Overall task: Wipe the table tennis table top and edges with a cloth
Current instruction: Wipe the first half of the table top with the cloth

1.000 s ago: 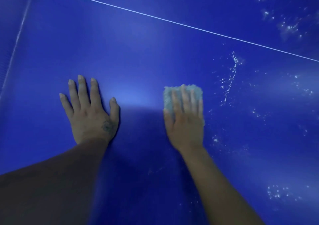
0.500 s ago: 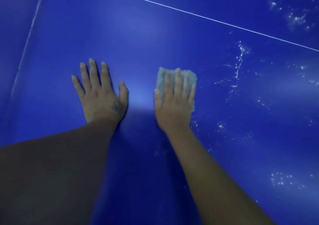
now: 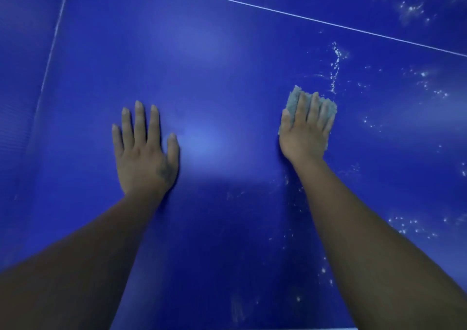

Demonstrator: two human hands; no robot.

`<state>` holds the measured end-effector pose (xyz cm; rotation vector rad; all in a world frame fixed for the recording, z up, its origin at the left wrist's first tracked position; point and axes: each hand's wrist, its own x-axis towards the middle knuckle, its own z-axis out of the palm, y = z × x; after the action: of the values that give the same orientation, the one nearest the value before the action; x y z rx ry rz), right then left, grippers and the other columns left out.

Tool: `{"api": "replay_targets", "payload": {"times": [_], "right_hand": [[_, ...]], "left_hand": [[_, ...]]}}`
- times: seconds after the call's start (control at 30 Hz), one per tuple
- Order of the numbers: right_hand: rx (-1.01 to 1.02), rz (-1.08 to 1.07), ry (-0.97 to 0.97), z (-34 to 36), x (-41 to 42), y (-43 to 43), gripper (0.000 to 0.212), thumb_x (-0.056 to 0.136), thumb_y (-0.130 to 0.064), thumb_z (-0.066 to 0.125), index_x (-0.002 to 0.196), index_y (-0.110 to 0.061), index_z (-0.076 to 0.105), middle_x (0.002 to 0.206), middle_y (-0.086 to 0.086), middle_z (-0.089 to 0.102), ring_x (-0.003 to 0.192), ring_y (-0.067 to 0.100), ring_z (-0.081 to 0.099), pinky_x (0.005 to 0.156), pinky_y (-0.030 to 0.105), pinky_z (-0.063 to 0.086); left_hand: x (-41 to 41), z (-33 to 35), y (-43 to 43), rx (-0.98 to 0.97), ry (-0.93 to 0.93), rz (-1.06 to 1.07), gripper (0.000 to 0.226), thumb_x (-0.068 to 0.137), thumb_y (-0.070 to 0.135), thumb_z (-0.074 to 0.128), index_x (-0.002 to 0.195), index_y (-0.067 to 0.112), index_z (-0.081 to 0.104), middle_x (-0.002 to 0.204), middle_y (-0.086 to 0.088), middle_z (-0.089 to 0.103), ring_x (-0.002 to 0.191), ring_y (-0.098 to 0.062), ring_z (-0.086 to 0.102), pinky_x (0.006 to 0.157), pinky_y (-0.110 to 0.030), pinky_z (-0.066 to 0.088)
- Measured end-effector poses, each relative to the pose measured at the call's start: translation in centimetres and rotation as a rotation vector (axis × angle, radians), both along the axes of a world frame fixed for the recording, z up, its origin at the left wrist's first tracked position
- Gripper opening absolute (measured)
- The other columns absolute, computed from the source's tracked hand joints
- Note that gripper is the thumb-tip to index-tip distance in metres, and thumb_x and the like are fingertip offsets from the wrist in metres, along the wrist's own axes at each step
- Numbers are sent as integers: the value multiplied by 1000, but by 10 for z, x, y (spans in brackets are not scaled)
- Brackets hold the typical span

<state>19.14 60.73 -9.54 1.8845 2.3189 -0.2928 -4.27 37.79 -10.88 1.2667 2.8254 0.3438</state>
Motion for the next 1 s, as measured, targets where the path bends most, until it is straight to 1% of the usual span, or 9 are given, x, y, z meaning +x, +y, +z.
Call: {"api": "replay_targets", "payload": {"times": [0.17,0.27,0.4,0.5,0.57,0.73,0.8,0.9,1.0], "right_hand": [[61,181,39,4,-41,-83,66,114,-51,16,173,-21,8,180,11,3,167,34,-3,132,60,1],[85,408,136,-1,-42,-161,65,116,-50,24,172,-20,15,179,13,12,166,38,6,131,63,11],[37,638,131,-6,-1,-206,69,114,-54,34,173,-25,13,180,4,8,167,31,5,132,62,17],[83,562,113,-5,29,-168,64,114,-48,36,172,-26,17,178,7,20,166,32,10,132,62,15],[100,398,83,-2,37,-132,62,115,-45,32,171,-22,21,177,11,22,166,35,12,131,62,14],[23,103,-1,3,17,-102,68,112,-50,7,173,-19,6,181,7,-1,167,31,-4,133,57,2],[42,145,2,6,-3,-129,65,114,-47,9,173,-19,8,180,9,1,167,34,-1,132,60,5],[89,393,103,5,-24,-200,60,117,-40,22,172,-18,16,178,15,14,165,39,9,130,66,14],[32,564,127,2,-10,-256,64,116,-48,30,173,-21,13,180,8,8,167,33,4,131,63,17]], "left_hand": [[45,-3,-90,-2,22,24,66,110,46,37,170,21,29,180,-7,17,167,-31,9,134,-57,12],[44,-3,-92,27,11,44,65,107,44,42,168,19,37,179,-8,22,167,-31,13,134,-57,14],[45,-4,-91,43,1,51,65,108,44,41,167,18,38,179,-7,22,167,-30,12,134,-56,12],[45,-3,-91,36,-10,53,66,107,43,41,168,20,36,179,-6,20,167,-30,12,134,-55,11],[45,-2,-90,35,-11,60,65,107,43,40,167,19,37,179,-7,21,167,-31,12,135,-54,9],[46,0,-89,42,-21,60,66,106,43,41,168,20,36,179,-7,21,167,-31,12,135,-53,8],[46,0,-90,44,-18,66,67,106,43,41,168,20,35,179,-7,21,167,-31,12,135,-52,7],[46,0,-91,43,-8,64,67,106,44,41,169,21,34,179,-7,20,167,-30,11,135,-51,5],[45,-2,-91,31,6,63,67,107,45,39,169,20,33,179,-7,19,167,-30,10,135,-50,5]]}}
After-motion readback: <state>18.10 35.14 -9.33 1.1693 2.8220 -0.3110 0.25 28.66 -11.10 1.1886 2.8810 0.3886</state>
